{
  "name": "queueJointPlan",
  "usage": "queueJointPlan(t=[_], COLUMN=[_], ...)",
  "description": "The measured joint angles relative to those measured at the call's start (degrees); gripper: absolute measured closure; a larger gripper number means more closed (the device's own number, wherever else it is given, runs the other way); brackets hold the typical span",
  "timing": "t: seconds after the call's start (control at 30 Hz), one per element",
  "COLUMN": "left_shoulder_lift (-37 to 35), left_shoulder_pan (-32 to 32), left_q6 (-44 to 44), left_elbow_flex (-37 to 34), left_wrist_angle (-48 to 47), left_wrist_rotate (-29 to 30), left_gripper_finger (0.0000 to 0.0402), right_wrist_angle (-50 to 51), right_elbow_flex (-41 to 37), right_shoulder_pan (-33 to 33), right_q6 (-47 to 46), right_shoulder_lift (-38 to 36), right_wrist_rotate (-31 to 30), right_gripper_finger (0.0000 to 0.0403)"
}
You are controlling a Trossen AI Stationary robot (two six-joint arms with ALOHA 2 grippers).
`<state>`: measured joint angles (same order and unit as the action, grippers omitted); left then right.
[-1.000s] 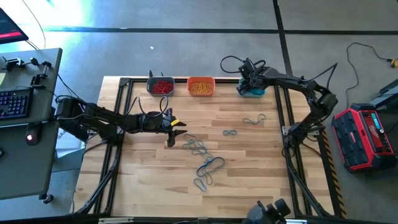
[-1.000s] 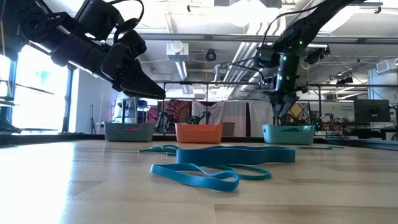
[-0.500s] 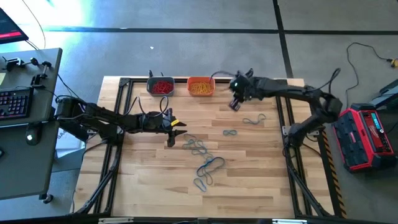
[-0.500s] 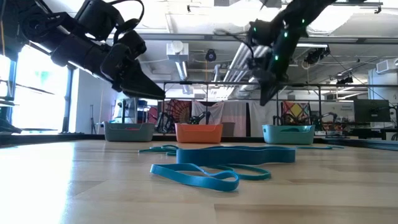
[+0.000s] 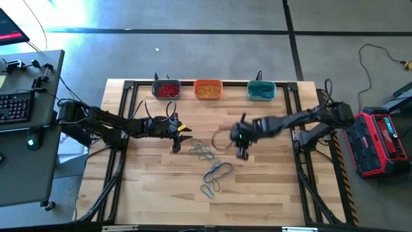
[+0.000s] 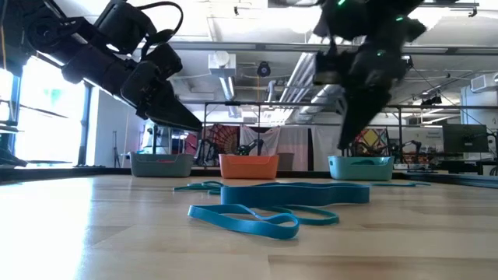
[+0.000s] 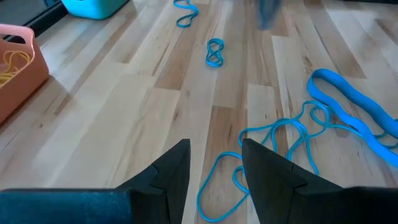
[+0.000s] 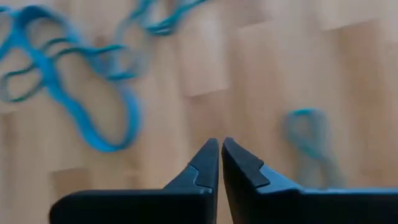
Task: Sort rubber bands into baskets
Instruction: Put the blue rubber band into the light blue bin
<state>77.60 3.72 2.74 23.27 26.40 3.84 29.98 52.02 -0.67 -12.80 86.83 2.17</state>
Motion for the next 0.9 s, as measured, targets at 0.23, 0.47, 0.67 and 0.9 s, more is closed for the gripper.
queueJointPlan(t=[0.23, 0.47, 0.67, 0.9], left_shoulder_lift=[0.0, 0.0, 0.0, -0.01], left_shoulder_pan=[-0.02, 0.01, -0.01, 0.0], left_q6=[-0.01, -0.92, -1.08, -1.07], left_elbow_flex=[0.0, 0.0, 0.0, 0.0], left_wrist_angle=[0.17, 0.45, 0.39, 0.42], left_wrist_rotate=[0.0, -0.03, -0.33, -0.31], left_gripper_finger=[0.0264, 0.0264, 0.0264, 0.0264], right_wrist_angle=[-12.71, -22.26, -22.74, -19.96], right_elbow_flex=[-4.37, -4.45, -1.08, 1.02], right_shoulder_pan=[-9.39, -14.7, -15.14, -15.12], right_q6=[-11.49, -11.8, -9.42, -6.57], right_shoulder_lift=[1.37, 7.88, 12.53, 16.62], right_wrist_rotate=[-1.13, -5.48, -8.21, -8.79], right_gripper_finger=[0.0382, 0.031, 0.0278, 0.0277])
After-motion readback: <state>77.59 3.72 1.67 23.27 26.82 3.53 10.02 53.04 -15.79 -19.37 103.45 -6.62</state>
